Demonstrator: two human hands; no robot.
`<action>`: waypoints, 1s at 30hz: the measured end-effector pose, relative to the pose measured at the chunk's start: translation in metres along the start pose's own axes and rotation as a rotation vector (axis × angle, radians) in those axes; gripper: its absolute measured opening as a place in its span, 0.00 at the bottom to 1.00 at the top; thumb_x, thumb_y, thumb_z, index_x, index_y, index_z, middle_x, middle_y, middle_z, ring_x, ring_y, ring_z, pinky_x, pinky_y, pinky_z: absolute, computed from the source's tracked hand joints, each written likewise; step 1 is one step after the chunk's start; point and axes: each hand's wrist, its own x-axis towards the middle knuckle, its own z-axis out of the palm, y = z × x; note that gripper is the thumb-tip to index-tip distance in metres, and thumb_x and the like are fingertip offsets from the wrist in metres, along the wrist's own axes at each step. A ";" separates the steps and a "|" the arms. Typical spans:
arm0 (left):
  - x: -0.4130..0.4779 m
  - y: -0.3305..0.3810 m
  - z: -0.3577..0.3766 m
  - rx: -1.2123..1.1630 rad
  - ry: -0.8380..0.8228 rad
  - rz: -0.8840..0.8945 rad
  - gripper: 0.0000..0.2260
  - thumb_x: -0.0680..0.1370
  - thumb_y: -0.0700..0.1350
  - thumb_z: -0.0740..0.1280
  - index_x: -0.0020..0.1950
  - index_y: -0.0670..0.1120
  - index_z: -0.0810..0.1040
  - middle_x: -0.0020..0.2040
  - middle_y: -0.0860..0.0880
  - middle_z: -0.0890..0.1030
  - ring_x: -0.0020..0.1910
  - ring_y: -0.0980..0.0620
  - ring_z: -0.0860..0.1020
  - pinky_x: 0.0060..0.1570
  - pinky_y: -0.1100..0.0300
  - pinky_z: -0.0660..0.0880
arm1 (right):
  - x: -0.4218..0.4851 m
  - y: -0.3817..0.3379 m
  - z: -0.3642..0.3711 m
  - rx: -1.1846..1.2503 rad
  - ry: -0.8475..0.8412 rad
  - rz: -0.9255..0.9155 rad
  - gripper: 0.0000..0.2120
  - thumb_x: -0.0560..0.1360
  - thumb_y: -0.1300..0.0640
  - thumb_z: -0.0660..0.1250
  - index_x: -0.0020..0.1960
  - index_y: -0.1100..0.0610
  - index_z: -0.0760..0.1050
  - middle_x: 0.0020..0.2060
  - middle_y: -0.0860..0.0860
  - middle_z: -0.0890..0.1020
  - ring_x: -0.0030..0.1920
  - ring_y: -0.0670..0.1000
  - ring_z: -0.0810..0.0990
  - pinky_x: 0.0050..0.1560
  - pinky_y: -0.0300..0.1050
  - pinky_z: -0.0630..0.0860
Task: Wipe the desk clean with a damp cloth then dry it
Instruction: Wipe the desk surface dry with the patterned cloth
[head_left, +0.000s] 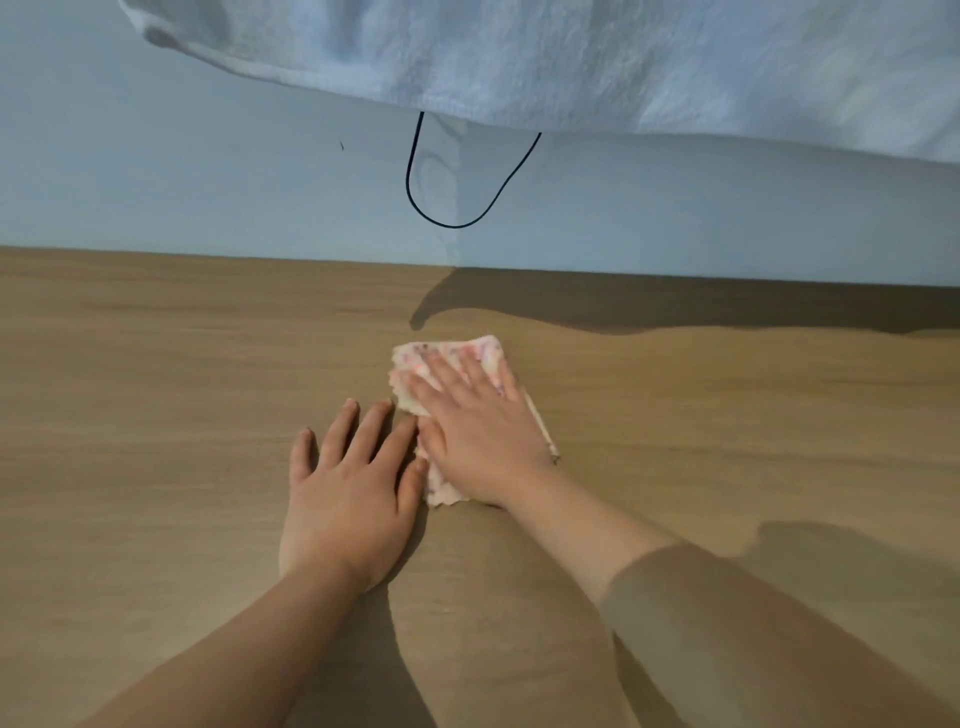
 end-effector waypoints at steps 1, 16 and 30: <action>0.000 0.000 0.000 -0.002 0.011 0.002 0.30 0.75 0.60 0.37 0.73 0.57 0.63 0.74 0.52 0.61 0.75 0.48 0.53 0.71 0.43 0.50 | -0.012 -0.010 -0.002 -0.016 -0.024 -0.041 0.25 0.81 0.45 0.44 0.76 0.46 0.42 0.76 0.46 0.43 0.75 0.51 0.40 0.71 0.55 0.33; -0.002 0.001 0.002 0.065 0.010 0.000 0.29 0.75 0.59 0.36 0.75 0.58 0.56 0.76 0.53 0.58 0.75 0.49 0.50 0.71 0.45 0.48 | -0.140 0.018 0.002 -0.081 -0.026 -0.038 0.26 0.80 0.44 0.44 0.75 0.52 0.57 0.73 0.50 0.60 0.73 0.55 0.59 0.69 0.57 0.55; -0.024 0.015 0.003 -0.016 0.061 0.010 0.19 0.80 0.47 0.55 0.69 0.41 0.68 0.69 0.41 0.69 0.70 0.38 0.61 0.67 0.42 0.58 | -0.216 -0.012 0.002 -0.019 -0.109 0.076 0.25 0.79 0.41 0.34 0.73 0.45 0.31 0.72 0.45 0.31 0.71 0.52 0.27 0.70 0.53 0.28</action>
